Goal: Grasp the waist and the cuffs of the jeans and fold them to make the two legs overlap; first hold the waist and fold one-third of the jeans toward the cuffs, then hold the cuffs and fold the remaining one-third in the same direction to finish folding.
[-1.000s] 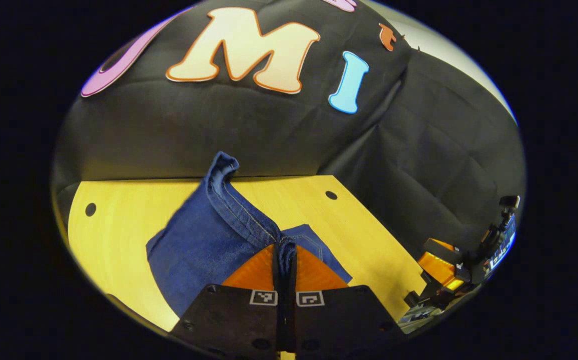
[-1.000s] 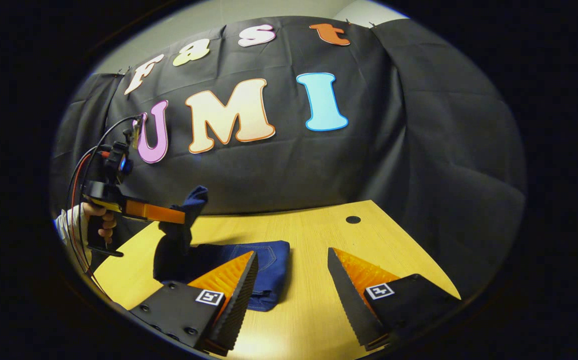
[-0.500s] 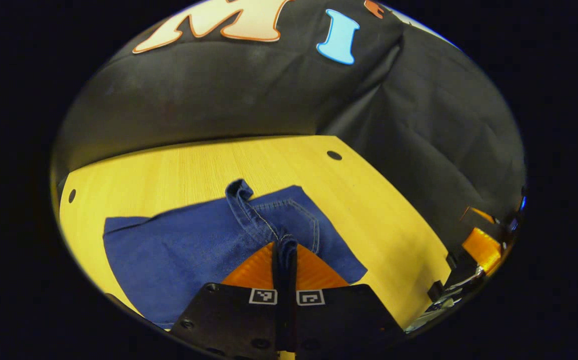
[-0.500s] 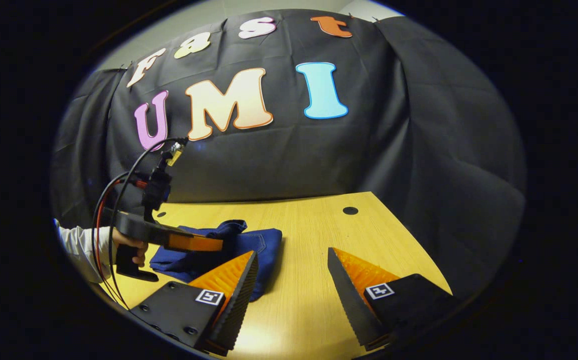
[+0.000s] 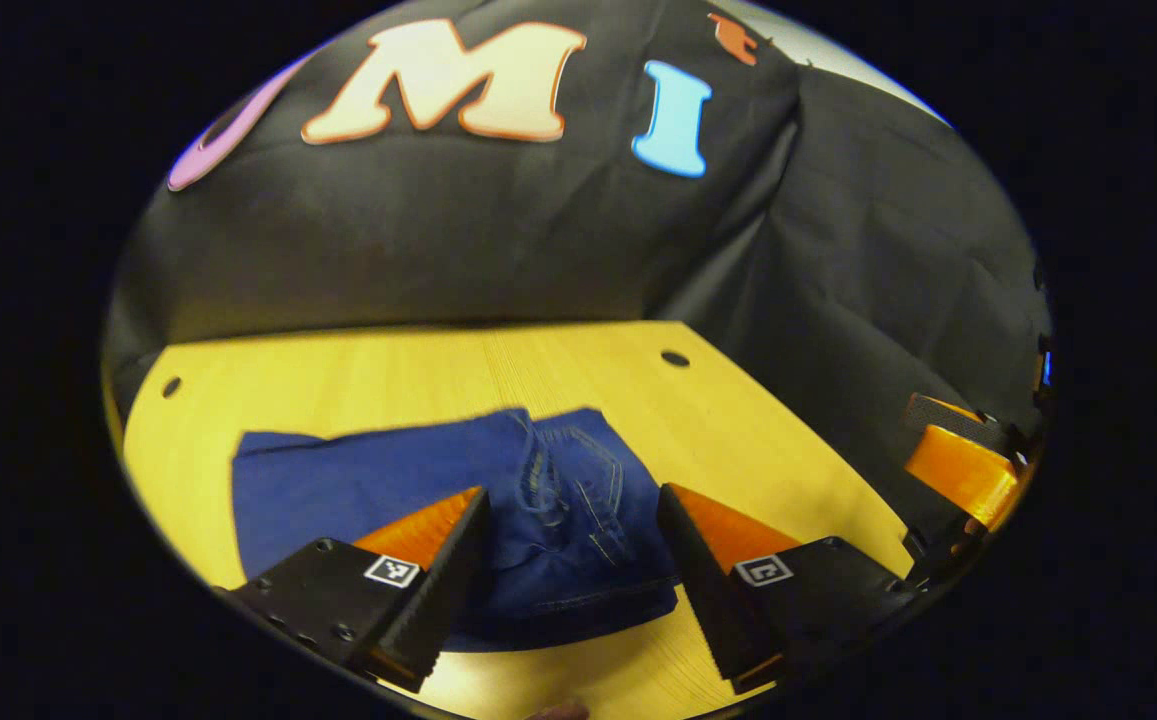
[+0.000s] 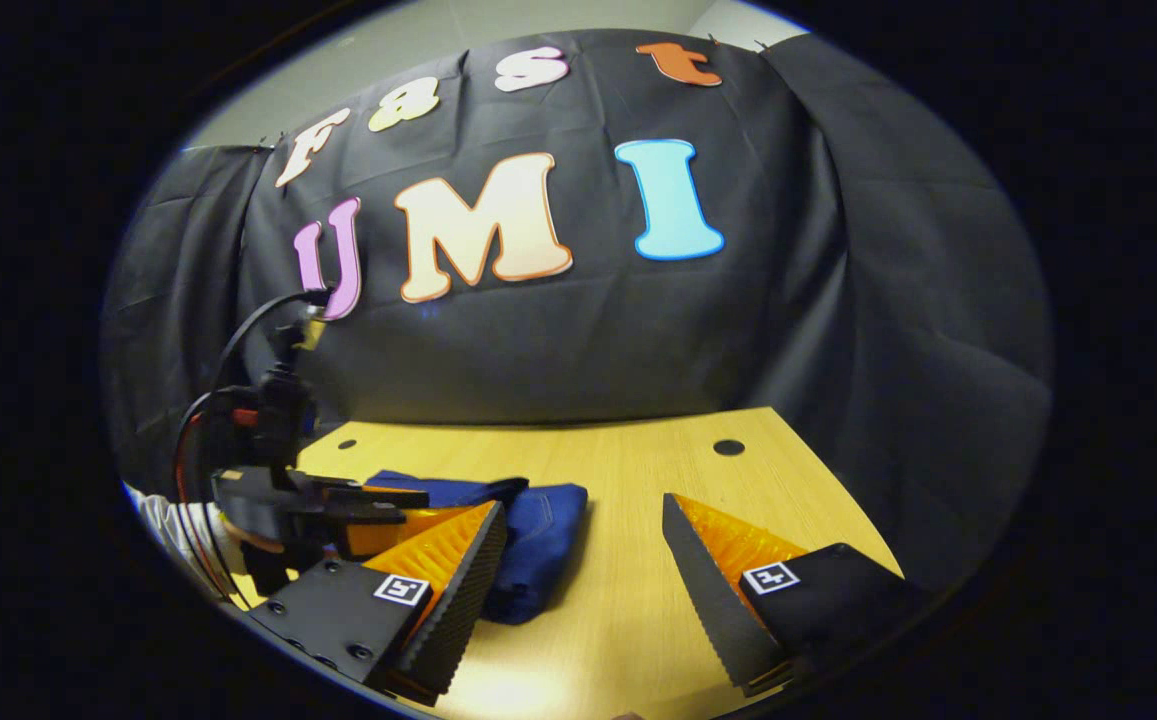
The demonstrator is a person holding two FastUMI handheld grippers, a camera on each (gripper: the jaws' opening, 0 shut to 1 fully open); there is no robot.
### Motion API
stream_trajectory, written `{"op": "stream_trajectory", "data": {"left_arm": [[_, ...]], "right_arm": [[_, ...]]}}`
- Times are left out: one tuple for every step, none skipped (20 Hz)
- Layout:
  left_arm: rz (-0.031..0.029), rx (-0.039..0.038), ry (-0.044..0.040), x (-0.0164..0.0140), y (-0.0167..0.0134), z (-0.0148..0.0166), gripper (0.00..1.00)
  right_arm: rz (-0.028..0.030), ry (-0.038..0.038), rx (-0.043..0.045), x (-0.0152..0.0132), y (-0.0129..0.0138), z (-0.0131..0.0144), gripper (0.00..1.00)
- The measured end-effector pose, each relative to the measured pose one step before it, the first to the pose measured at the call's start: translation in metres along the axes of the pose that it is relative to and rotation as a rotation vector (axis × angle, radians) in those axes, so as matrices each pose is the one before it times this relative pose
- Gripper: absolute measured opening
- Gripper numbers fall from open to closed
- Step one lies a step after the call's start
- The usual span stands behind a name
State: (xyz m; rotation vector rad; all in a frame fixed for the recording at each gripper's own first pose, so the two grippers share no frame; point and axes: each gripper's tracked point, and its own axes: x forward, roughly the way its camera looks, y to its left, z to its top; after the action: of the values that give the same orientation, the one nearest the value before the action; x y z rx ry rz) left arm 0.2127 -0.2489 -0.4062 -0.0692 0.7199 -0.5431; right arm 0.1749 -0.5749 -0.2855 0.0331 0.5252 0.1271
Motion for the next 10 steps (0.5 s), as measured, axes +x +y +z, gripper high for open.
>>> {"op": "stream_trajectory", "data": {"left_arm": [[0.04771,0.01499,-0.05801,-0.02069,0.00848,0.01510,0.96],[0.04143,0.00637,-0.04537,-0.01874,0.01052,0.01260,0.96],[0.03764,0.00185,-0.05240,-0.01745,0.01348,0.01257,0.96],[0.02743,0.00002,-0.03309,-0.01544,0.01336,0.00819,0.95],[0.01317,0.00147,-0.02523,-0.01559,0.01109,0.00770,0.96],[0.01901,0.00699,-0.01967,-0.01762,0.01166,0.00825,0.95],[0.02681,0.00670,-0.02538,-0.01714,0.01576,0.01142,0.95],[0.02618,0.00484,-0.02440,-0.01596,0.01432,0.01391,0.95],[0.02360,0.00813,-0.02744,-0.01520,0.01394,0.00992,0.95],[0.02831,0.01052,-0.02953,-0.01434,0.01359,0.00827,0.95]], "right_arm": [[0.00611,-0.02987,-0.00130,-0.00049,0.00852,0.00842,0.98],[0.00860,-0.03188,-0.00368,-0.00026,0.01083,0.00950,0.98],[0.00741,-0.02951,-0.00912,-0.00135,0.01189,0.00887,0.97],[0.00621,-0.02924,-0.01056,-0.00102,0.01234,0.00931,0.97],[0.00582,-0.02874,-0.00724,-0.00370,0.01237,0.00931,0.98],[0.00776,-0.02963,-0.00315,-0.00363,0.01436,0.01106,0.97],[0.01325,-0.02759,0.00114,-0.00340,0.01389,0.01096,0.97],[0.02037,-0.02121,0.00343,-0.00430,0.01610,0.00943,0.97],[0.01000,-0.02145,0.00100,-0.00366,0.01206,0.00675,0.97],[0.00618,-0.02427,0.00393,-0.00214,0.01139,0.00821,0.97]]}}
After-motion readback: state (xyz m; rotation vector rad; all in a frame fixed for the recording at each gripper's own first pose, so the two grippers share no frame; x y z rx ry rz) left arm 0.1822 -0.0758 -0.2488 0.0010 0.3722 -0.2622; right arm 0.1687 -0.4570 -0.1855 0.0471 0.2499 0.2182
